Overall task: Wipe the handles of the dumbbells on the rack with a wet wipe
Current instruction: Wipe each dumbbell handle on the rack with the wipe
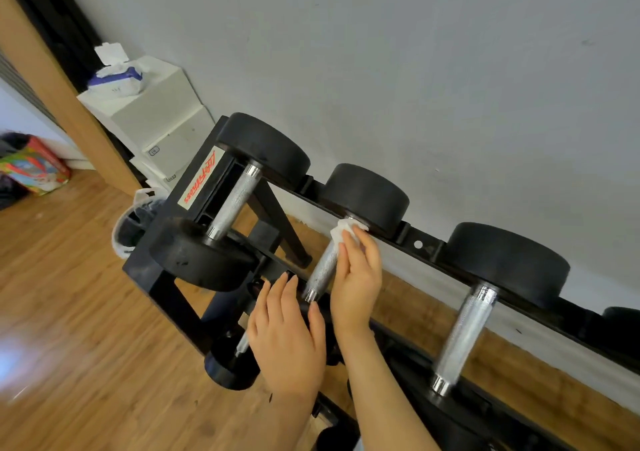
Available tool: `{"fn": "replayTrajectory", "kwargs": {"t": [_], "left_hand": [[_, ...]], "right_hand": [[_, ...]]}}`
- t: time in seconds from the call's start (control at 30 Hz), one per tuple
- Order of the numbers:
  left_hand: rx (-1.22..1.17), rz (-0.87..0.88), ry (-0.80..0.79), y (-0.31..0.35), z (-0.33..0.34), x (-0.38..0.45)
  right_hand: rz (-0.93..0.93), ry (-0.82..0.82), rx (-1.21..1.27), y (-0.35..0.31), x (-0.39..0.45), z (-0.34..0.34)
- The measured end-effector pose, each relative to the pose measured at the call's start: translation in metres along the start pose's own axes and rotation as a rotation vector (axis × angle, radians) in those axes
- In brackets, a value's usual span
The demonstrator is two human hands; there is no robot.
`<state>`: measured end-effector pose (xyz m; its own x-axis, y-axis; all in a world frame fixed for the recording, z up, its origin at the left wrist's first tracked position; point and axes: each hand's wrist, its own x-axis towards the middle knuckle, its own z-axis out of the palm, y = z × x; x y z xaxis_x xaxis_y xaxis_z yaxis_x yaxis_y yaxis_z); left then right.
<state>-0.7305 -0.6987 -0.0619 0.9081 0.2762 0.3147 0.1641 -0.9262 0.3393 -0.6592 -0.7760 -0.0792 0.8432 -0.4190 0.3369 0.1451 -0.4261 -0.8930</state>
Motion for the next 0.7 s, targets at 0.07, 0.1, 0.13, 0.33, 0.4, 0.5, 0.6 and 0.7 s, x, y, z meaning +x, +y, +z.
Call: {"fn": "replayTrajectory", "kwargs": {"t": [0.07,0.1,0.13,0.33,0.4,0.5,0.6,0.7], "left_hand": [[-0.003,-0.006,0.001,0.001,0.001,0.000],[-0.003,-0.007,-0.002,0.001,0.001,0.000],[-0.001,-0.007,-0.003,0.001,0.001,0.000],[-0.017,-0.009,-0.007,0.000,0.003,-0.001],[-0.018,-0.013,-0.013,-0.001,0.003,-0.001],[-0.021,-0.023,-0.015,0.001,0.002,-0.001],[-0.027,-0.027,-0.012,0.002,0.001,0.000],[-0.033,-0.024,-0.011,0.000,0.002,-0.002]], "right_hand": [[0.001,0.017,-0.001,0.001,0.000,-0.001],[0.002,0.028,0.009,0.001,-0.001,-0.002],[0.010,0.038,0.020,0.001,-0.001,-0.002],[0.078,0.102,0.057,-0.002,0.003,0.004],[0.066,0.112,0.047,-0.003,0.000,0.004],[0.060,0.088,0.051,-0.002,0.003,0.004],[0.055,0.083,0.010,-0.001,0.011,0.005],[0.016,0.079,-0.014,-0.004,0.002,0.001]]}}
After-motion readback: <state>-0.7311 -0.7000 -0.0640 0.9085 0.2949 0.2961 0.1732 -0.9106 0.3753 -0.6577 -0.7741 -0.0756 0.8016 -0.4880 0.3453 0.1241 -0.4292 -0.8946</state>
